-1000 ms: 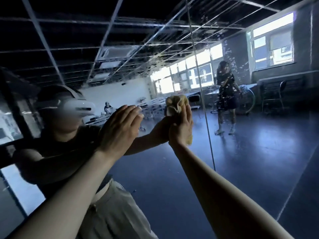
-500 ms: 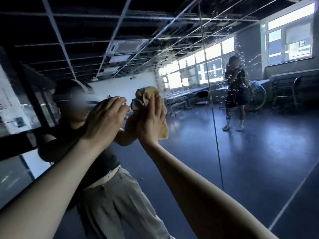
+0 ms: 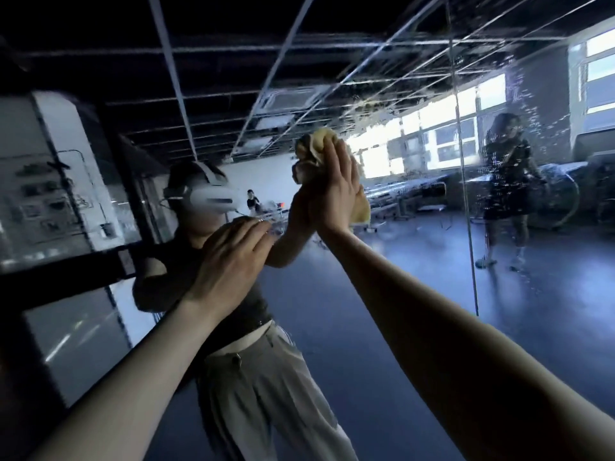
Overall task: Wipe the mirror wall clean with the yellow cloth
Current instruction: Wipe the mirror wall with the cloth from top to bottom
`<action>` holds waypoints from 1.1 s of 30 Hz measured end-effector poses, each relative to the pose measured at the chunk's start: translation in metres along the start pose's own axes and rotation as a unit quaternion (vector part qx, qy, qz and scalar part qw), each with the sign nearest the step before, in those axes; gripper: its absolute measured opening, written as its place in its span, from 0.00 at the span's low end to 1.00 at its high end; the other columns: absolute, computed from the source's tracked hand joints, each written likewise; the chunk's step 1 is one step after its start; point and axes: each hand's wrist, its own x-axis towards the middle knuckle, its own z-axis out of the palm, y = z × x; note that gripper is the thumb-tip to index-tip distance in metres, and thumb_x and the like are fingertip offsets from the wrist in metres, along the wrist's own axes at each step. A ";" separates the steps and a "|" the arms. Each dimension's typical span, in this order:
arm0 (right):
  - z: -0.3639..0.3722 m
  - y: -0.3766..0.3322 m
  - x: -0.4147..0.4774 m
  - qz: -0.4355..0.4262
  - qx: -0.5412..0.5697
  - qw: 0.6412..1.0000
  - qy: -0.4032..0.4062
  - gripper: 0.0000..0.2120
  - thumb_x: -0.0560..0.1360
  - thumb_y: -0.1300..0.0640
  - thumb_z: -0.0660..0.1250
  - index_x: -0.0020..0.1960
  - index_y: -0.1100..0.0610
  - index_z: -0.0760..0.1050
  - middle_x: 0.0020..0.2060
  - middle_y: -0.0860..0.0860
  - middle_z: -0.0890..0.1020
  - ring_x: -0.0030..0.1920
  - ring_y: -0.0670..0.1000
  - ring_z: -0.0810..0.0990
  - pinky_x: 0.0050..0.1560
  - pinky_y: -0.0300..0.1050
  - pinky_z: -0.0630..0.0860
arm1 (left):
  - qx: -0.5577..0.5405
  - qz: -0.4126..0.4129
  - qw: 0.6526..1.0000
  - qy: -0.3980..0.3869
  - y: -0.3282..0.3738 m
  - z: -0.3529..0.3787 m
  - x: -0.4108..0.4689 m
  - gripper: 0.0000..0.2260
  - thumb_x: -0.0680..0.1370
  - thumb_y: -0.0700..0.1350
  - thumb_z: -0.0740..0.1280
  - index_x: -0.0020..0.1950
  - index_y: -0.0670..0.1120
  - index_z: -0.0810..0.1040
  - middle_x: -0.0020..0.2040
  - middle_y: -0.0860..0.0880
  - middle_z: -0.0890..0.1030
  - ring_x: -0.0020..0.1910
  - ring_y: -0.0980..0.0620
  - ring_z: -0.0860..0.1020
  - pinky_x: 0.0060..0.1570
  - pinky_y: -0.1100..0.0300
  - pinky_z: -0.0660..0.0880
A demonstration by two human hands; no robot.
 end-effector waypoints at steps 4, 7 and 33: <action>0.015 0.020 -0.044 -0.133 -0.004 0.991 -0.006 0.28 0.70 0.48 0.56 0.68 0.56 0.71 0.71 0.55 0.68 0.73 0.58 0.60 0.72 0.56 0.53 | -0.031 -0.023 0.999 0.013 -0.003 -0.006 -0.013 0.11 0.73 0.36 0.53 0.50 0.42 0.72 0.53 0.42 0.77 0.56 0.41 0.76 0.52 0.48 0.76; 0.022 0.069 -0.110 -0.238 -0.051 0.968 -0.064 0.27 0.71 0.57 0.69 0.68 0.51 0.67 0.71 0.51 0.66 0.74 0.53 0.55 0.72 0.53 0.50 | -0.044 -0.032 0.998 0.018 0.002 -0.009 -0.024 0.09 0.76 0.37 0.50 0.49 0.43 0.69 0.52 0.42 0.77 0.55 0.41 0.75 0.52 0.48 0.74; 0.033 0.038 -0.150 -0.347 -0.071 0.890 -0.286 0.25 0.76 0.59 0.52 0.72 0.51 0.65 0.73 0.51 0.64 0.73 0.54 0.55 0.67 0.58 0.54 | 0.024 -0.039 0.998 -0.046 0.001 -0.020 -0.106 0.14 0.76 0.41 0.55 0.56 0.40 0.75 0.54 0.43 0.77 0.52 0.45 0.75 0.51 0.52 0.74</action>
